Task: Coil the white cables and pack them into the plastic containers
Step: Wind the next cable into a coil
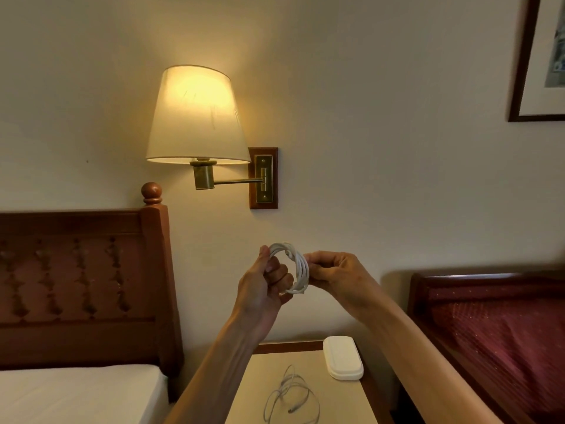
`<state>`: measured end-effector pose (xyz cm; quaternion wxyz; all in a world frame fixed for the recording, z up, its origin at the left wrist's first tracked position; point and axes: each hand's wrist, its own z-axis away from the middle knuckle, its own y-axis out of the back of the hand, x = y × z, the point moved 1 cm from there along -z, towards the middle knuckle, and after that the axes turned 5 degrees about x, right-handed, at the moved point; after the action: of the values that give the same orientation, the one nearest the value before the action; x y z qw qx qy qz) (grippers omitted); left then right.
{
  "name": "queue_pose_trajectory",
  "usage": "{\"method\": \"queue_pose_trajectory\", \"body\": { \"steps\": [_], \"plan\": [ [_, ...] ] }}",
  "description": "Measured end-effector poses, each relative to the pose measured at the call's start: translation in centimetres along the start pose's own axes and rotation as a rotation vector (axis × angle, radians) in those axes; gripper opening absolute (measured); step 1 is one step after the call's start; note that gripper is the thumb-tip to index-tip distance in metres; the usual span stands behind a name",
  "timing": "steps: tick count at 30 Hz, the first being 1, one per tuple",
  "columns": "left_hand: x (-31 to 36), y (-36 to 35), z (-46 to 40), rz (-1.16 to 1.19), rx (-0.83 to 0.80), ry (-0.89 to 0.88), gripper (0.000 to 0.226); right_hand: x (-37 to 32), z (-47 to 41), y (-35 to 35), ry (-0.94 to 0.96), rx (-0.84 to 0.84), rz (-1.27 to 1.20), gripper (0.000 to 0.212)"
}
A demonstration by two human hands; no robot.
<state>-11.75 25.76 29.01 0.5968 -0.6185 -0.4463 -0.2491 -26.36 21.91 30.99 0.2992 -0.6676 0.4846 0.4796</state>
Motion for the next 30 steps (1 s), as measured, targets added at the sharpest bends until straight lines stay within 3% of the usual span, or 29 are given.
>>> {"method": "queue_pose_trajectory", "body": {
  "steps": [5,9,12,17,22,26,30],
  "plan": [
    [0.0,-0.4,-0.2,-0.209,0.021,-0.048,0.047,0.6,0.5,-0.6,-0.113,0.018,-0.305,0.034],
    [-0.4,0.5,-0.6,-0.321,0.092,-0.094,0.045,1.0,0.9,-1.2,-0.065,0.010,-0.285,0.024],
    [-0.7,1.1,-0.6,-0.295,0.050,-0.045,0.042,1.6,0.8,-1.2,-0.020,0.055,-0.216,0.037],
    [-1.3,3.3,-0.9,-0.348,-0.048,-0.017,0.052,3.1,0.6,-1.4,-0.092,0.028,-0.333,0.033],
    [-4.7,10.0,-0.6,-0.503,0.072,0.078,0.049,7.2,1.5,-2.7,-0.225,0.079,-0.353,0.027],
    [-10.5,18.7,2.4,-0.885,0.305,0.063,0.019,11.9,3.7,-5.5,-0.305,0.079,-0.272,0.022],
    [-16.1,27.1,6.7,-1.265,0.394,0.160,0.009,17.8,6.9,-10.0,-0.324,0.107,0.025,0.023]
  ]
}}
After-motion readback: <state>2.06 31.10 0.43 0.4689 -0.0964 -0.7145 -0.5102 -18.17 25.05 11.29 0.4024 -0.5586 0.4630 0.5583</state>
